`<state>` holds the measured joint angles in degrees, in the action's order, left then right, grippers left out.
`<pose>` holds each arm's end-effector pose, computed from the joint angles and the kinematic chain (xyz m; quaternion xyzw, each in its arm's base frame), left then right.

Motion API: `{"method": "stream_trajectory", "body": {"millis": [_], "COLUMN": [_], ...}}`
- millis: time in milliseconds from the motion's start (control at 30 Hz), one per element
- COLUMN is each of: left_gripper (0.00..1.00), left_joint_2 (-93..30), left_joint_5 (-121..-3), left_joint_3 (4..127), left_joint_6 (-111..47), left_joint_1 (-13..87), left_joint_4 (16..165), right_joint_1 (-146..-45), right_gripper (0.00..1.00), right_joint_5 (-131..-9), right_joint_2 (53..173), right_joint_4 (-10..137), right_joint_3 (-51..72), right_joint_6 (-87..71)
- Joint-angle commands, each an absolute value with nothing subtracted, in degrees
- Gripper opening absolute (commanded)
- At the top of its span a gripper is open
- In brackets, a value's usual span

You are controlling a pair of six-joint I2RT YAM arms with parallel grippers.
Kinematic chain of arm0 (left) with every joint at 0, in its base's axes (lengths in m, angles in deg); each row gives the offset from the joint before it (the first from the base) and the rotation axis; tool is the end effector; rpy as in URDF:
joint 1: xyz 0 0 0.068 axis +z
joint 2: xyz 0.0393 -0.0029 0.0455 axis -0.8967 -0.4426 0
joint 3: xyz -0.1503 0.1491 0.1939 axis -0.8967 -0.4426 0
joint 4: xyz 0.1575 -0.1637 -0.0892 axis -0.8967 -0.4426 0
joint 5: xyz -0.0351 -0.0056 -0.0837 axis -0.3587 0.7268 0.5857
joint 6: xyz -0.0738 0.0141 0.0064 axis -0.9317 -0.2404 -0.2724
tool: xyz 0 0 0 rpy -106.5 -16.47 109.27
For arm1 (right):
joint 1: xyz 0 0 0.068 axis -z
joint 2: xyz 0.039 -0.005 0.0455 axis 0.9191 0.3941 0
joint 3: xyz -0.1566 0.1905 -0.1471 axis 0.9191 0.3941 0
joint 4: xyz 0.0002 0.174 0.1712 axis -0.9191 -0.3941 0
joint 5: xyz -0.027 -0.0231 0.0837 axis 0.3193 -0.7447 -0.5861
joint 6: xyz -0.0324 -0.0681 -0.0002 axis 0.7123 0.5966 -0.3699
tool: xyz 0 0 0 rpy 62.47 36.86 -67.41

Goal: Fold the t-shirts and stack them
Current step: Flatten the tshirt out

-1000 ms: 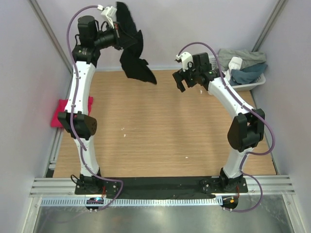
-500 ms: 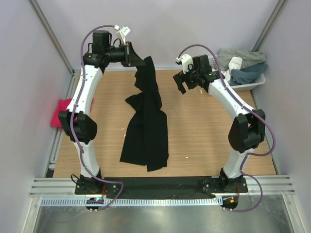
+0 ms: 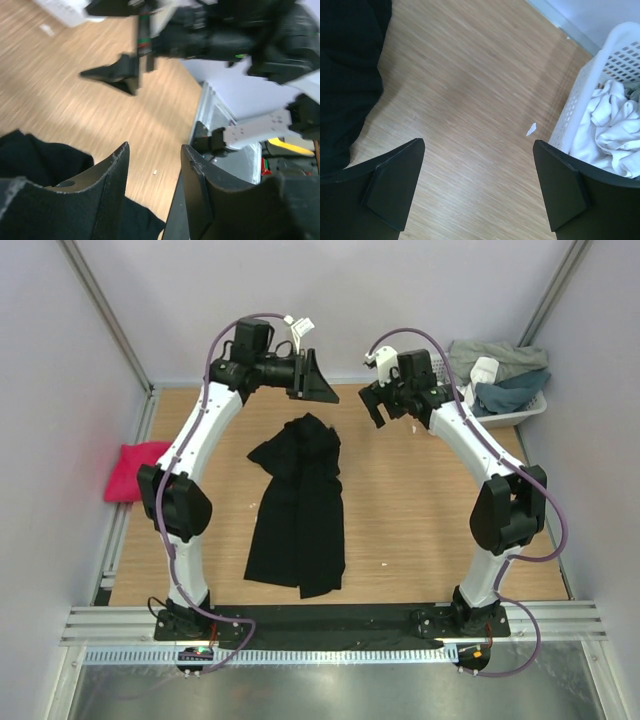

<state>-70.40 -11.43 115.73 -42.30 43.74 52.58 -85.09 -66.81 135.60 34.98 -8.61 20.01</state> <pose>0.4000 -0.2035 0.4084 0.2408 0.7502 -0.5542 0.2683 0.4047 0.1383 0.3245 -0.3171 0.8402 0.0203 0.4395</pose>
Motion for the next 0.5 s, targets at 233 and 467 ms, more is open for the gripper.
{"method": "stream_trajectory", "body": {"millis": [233, 467], "left_gripper": [0.49, 0.48], "left_joint_2": [-67.8, -73.6], "left_joint_5": [-40.6, -41.4], "left_joint_3": [107.4, 97.9], "left_joint_6": [-40.3, -33.5], "left_joint_1": [60.7, 63.3], "left_joint_4": [41.6, 33.8], "right_joint_1": [-86.1, -88.9], "right_gripper": [0.96, 0.95], "right_joint_5": [-71.6, -86.7], "right_joint_2": [134.5, 146.1], "right_joint_4": [33.9, 30.2], "right_joint_3": [-17.8, -30.1], "right_joint_6": [19.6, 9.9]}}
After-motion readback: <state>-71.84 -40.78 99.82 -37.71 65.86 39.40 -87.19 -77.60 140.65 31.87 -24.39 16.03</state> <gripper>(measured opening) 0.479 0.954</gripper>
